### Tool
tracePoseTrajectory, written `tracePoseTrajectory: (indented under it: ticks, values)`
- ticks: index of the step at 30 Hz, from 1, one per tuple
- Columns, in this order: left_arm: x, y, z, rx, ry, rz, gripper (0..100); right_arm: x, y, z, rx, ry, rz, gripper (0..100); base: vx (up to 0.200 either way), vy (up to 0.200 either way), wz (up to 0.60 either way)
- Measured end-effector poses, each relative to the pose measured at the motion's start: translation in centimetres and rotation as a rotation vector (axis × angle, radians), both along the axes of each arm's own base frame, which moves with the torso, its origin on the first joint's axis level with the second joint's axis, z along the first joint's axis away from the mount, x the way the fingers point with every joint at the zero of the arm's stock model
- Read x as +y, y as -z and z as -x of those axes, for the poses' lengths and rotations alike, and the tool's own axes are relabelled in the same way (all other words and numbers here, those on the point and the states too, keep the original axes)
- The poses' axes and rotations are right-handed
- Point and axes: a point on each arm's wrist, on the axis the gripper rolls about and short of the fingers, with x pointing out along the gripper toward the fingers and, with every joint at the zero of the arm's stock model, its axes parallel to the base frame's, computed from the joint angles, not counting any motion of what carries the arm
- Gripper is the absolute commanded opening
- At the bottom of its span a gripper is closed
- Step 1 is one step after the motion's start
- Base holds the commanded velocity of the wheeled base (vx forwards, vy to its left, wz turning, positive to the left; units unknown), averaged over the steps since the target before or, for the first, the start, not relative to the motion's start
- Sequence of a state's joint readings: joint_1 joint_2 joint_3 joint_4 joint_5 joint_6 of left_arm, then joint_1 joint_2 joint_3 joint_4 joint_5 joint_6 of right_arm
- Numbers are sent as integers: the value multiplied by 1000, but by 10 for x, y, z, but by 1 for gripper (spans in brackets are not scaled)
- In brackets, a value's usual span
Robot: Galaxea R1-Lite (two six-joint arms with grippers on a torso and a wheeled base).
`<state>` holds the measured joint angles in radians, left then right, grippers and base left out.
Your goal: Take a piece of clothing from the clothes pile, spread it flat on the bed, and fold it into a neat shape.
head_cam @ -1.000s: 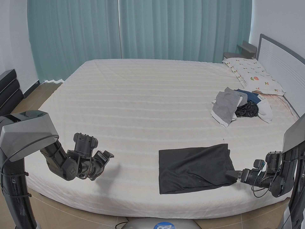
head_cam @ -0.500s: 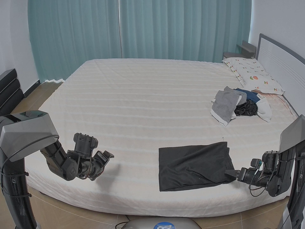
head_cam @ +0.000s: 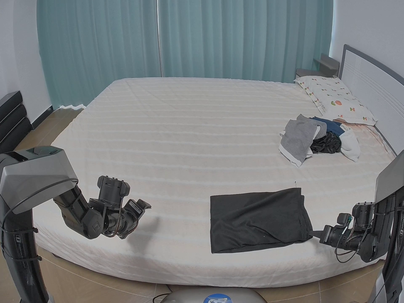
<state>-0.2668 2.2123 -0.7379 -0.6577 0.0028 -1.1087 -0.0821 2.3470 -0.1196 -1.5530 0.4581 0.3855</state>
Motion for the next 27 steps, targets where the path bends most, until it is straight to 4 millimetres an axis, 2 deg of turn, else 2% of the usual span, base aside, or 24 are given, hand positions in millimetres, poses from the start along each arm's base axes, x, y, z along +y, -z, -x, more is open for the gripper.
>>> tracePoseTrajectory:
  ticks: [7,13,14,27]
  values:
    - [0,0,0,0,0,0,100,-12,-2,3,-12,34,22,0,0,0,0]
    - [0,0,0,0,0,0,100,-12,-4,5,-11,19,7,0,0,0,0]
    - [0,0,0,0,0,0,100,-12,-4,5,-11,17,2,100,0,0,0]
    - [0,0,0,0,1,-1,100,1,-1,-1,-16,-31,-2,100,0,0,0]
